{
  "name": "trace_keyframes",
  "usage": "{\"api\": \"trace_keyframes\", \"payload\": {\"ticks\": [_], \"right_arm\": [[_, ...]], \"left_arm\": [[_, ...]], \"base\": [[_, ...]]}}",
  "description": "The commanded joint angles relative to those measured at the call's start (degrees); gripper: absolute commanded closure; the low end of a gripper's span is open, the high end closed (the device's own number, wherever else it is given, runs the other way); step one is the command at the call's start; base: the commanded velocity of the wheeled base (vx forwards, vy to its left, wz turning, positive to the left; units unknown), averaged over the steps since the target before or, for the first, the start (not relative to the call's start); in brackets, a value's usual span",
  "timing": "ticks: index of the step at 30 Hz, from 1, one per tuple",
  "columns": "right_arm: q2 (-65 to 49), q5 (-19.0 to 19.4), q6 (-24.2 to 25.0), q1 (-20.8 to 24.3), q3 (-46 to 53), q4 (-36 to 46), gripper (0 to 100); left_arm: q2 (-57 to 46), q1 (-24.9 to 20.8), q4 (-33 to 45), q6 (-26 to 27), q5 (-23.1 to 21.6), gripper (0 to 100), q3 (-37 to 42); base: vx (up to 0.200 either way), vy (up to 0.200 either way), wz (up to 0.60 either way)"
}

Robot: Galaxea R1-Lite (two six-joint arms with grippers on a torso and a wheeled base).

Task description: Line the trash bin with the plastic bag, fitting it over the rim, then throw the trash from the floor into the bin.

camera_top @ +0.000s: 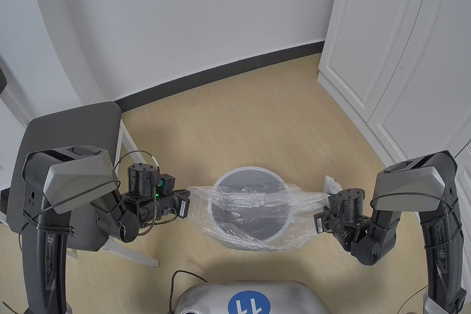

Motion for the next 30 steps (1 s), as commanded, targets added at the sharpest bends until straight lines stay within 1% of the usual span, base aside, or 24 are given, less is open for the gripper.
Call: {"api": "trace_keyframes", "payload": {"ticks": [1, 4, 9, 10, 13, 16, 17, 19, 20, 21, 22, 23, 24, 25, 26, 28, 30], "right_arm": [[4.6, 0.1, -3.5, -0.3, 2.0, -6.4, 100], [5.2, 0.5, -5.4, -0.5, 3.0, -9.5, 100], [3.4, 0.7, -7.4, -0.5, 6.2, -9.9, 100], [2.7, 0.9, -7.5, -0.5, 6.5, -9.9, 0], [1.2, 1.8, -7.3, -0.4, 6.8, -9.9, 0], [-2.9, 5.9, -7.2, -1.1, 10.0, -9.9, 0], [-3.3, 6.3, -7.2, -1.3, 10.3, -9.9, 0], [-6.7, 11.0, -7.2, -2.3, 12.9, -9.9, 0], [-7.8, 12.5, -7.1, -2.6, 13.6, -9.9, 0], [-7.8, 12.5, -7.1, -2.6, 13.6, -9.9, 0], [-9.1, 14.9, -6.9, -3.4, 14.5, -9.8, 0], [-10.8, 18.8, -5.4, -4.5, 15.5, -9.4, 0], [-10.8, 18.8, -5.4, -4.5, 15.5, -9.4, 0], [-11.9, 24.2, -2.2, -5.5, 16.3, -9.4, 0], [-12.3, 27.1, -0.5, -6.2, 16.6, -9.9, 0], [-12.9, 34.2, 2.2, -7.8, 17.3, -10.1, 0], [-13.8, 38.5, 3.3, -9.0, 17.8, -10.3, 0]], "left_arm": [[0.2, 0.4, -0.2, 0.1, -0.4, 100, 0.1], [-0.1, 0.4, -0.3, 0.1, -0.4, 100, 0.3], [-1.0, 0.2, -3.3, 0.1, -0.4, 100, 1.7], [-1.3, 0.1, -4.0, 0.2, -0.4, 100, 2.3], [-2.2, -0.3, -4.4, 0.3, -0.3, 100, 3.6], [-3.9, -1.1, -4.4, 0.3, -0.3, 100, 5.3], [-4.0, -1.1, -4.4, 0.3, -0.3, 100, 5.4], [-4.5, -1.3, -4.3, 0.6, -0.2, 100, 6.0], [-4.4, -1.3, -4.2, 0.9, -0.2, 100, 6.0], [-4.4, -1.3, -4.2, 0.9, -0.2, 100, 6.0], [-4.2, -1.3, -4.1, 1.1, -0.2, 100, 6.0], [-4.0, -1.3, -4.0, 1.4, -0.2, 100, 5.9], [-4.0, -1.3, -4.0, 1.4, -0.2, 100, 5.9], [-4.0, -1.1, -4.0, 1.4, -0.2, 100, 5.8], [-4.0, -1.1, -3.9, 1.4, -0.2, 100, 5.8], [-4.1, -1.0, -4.0, 1.5, -0.2, 100, 5.8], [-4.2, -0.9, -4.0, 1.5, -0.2, 100, 5.8]], "base": [[0.000, 0.000, 0.00], [0.000, 0.000, 0.00], [0.000, 0.000, 0.00], [0.000, 0.000, 0.00], [0.000, 0.000, 0.00], [0.000, 0.000, 0.00], [0.000, 0.000, 0.00], [0.000, 0.000, 0.00], [0.000, 0.000, 0.00], [0.000, 0.000, 0.00], [0.000, 0.000, 0.00], [0.000, 0.000, 0.00], [0.000, 0.000, 0.00], [0.000, 0.000, 0.00], [0.000, 0.000, 0.00], [0.000, 0.000, 0.00], [0.000, 0.000, 0.00]]}}
